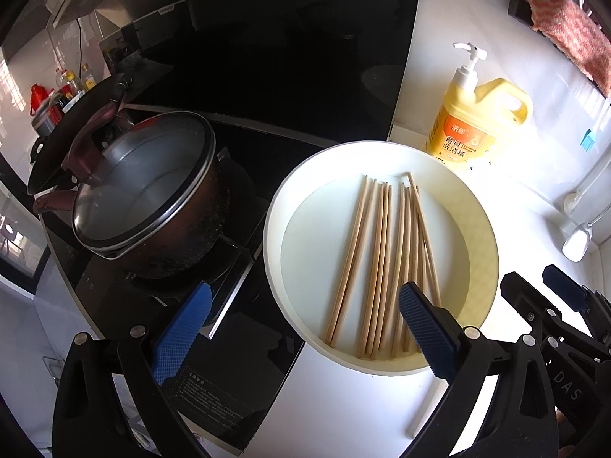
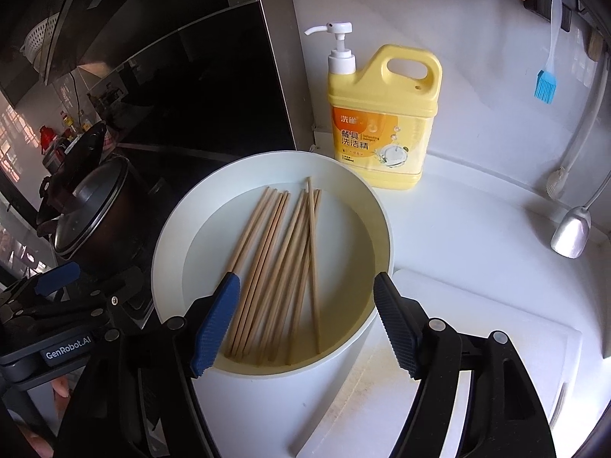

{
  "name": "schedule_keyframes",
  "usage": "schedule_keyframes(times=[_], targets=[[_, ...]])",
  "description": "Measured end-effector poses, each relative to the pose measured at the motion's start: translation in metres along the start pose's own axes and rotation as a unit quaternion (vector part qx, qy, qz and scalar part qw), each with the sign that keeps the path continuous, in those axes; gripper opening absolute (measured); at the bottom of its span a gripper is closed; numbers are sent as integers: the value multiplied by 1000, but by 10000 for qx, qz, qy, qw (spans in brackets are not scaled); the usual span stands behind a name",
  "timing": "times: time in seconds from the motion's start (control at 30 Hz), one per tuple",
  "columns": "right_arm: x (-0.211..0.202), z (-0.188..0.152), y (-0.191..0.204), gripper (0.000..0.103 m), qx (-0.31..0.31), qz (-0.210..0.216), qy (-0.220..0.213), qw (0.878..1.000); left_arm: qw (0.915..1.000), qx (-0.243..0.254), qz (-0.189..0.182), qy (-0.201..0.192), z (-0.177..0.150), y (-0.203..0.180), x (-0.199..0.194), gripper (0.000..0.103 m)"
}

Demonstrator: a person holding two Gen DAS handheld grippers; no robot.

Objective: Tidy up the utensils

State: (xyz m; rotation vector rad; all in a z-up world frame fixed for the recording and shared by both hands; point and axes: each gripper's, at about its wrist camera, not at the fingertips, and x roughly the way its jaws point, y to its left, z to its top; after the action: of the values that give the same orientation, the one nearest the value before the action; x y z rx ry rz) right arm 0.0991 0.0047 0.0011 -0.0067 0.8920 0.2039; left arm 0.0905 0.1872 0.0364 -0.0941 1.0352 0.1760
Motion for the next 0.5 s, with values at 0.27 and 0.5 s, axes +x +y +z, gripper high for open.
schedule_keyframes(times=[0.27,0.5], targets=[[-4,1,4,69,-48,-27,-12,10000,10000,-55,-53,-2,3,3,-4,97],[-5,0,4,69,-52,-44,-6,10000,9999,-64,-71,-39,4,4,-7,97]])
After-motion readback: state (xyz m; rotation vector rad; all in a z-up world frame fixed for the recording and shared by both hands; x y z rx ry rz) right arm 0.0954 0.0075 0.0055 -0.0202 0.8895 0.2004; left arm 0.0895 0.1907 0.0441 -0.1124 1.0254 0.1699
